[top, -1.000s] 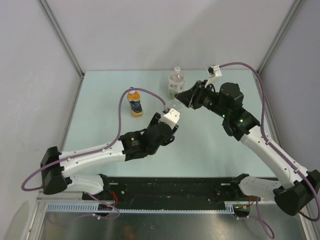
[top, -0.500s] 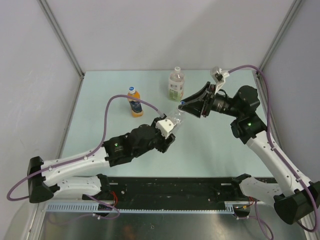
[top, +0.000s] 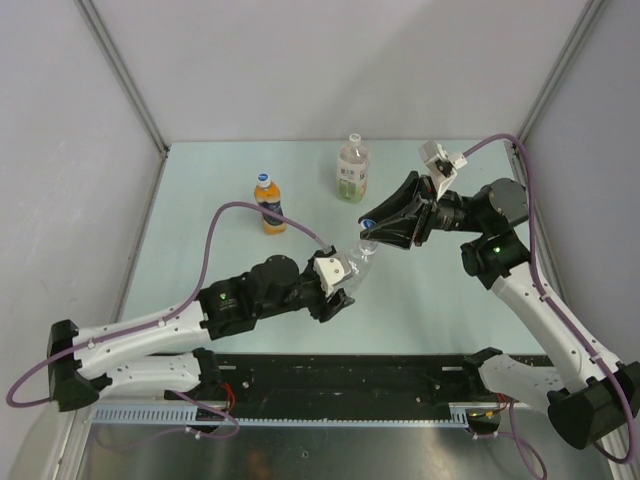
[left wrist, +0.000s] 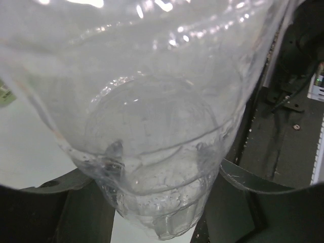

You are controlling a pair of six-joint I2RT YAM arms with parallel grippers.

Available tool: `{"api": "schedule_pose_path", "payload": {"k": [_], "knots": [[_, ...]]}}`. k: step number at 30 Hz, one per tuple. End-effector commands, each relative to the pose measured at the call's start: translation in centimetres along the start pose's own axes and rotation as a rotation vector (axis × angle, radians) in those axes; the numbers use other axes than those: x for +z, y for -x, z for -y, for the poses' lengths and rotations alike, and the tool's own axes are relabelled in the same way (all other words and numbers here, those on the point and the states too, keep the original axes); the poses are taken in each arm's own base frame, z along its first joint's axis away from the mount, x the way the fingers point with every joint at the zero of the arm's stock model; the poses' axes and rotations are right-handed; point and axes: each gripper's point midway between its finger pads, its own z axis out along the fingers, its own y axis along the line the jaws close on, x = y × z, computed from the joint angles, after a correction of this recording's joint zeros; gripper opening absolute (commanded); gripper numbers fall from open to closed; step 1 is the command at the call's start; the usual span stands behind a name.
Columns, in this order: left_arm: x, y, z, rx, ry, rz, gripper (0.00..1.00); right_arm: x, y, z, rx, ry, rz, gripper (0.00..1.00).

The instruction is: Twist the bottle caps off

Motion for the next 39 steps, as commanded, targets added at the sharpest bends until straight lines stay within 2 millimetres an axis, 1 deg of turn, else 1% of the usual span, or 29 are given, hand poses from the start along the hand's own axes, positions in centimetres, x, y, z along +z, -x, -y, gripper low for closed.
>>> {"api": "schedule_pose_path", "payload": {"k": [1, 6, 11, 15, 19, 22, 25, 28, 31, 33, 34, 39], "knots": [[-0.1, 1.3, 1.5, 0.065, -0.081, 0.058, 0.0, 0.0, 1.0, -0.3, -0.062, -0.003, 0.032, 0.0], [0.0, 1.2, 0.6, 0.058, -0.024, 0.061, 0.0, 0.1, 0.8, 0.1, -0.055, -0.025, 0.033, 0.0], [0.1, 1.1, 0.0, 0.051, 0.01, 0.059, 0.0, 0.1, 1.2, 0.5, -0.054, -0.063, 0.056, 0.0], [0.1, 0.9, -0.3, 0.051, 0.025, 0.056, 0.0, 0.0, 1.5, 1.4, -0.047, -0.118, 0.075, 0.0], [0.1, 0.6, -0.7, 0.05, 0.052, 0.054, 0.0, -0.6, 1.8, 3.5, -0.01, -0.234, 0.109, 0.0], [0.3, 0.2, -0.9, 0.043, 0.057, 0.055, 0.0, -1.8, 2.1, 6.3, 0.034, -0.385, 0.148, 0.0], [0.5, -0.1, -1.1, 0.012, 0.039, 0.059, 0.0, -3.4, 1.7, 9.2, 0.096, -0.534, 0.172, 0.0], [0.8, -0.5, -1.4, -0.047, -0.006, 0.064, 0.0, -5.2, 0.9, 11.7, 0.157, -0.649, 0.189, 0.0], [1.1, -0.8, -2.0, -0.103, -0.037, 0.068, 0.0, -7.1, -0.9, 14.0, 0.219, -0.753, 0.198, 0.0], [1.3, -1.3, -2.2, -0.149, -0.057, 0.066, 0.0, -8.2, -2.4, 15.2, 0.252, -0.808, 0.194, 0.0], [1.4, -1.2, -2.4, -0.171, -0.071, 0.082, 0.0, -8.7, -3.3, 15.8, 0.267, -0.833, 0.189, 0.0], [1.3, -1.6, -3.0, -0.28, -0.15, 0.137, 0.0, -11.0, -8.1, 18.6, 0.323, -0.971, 0.137, 0.0]]}}
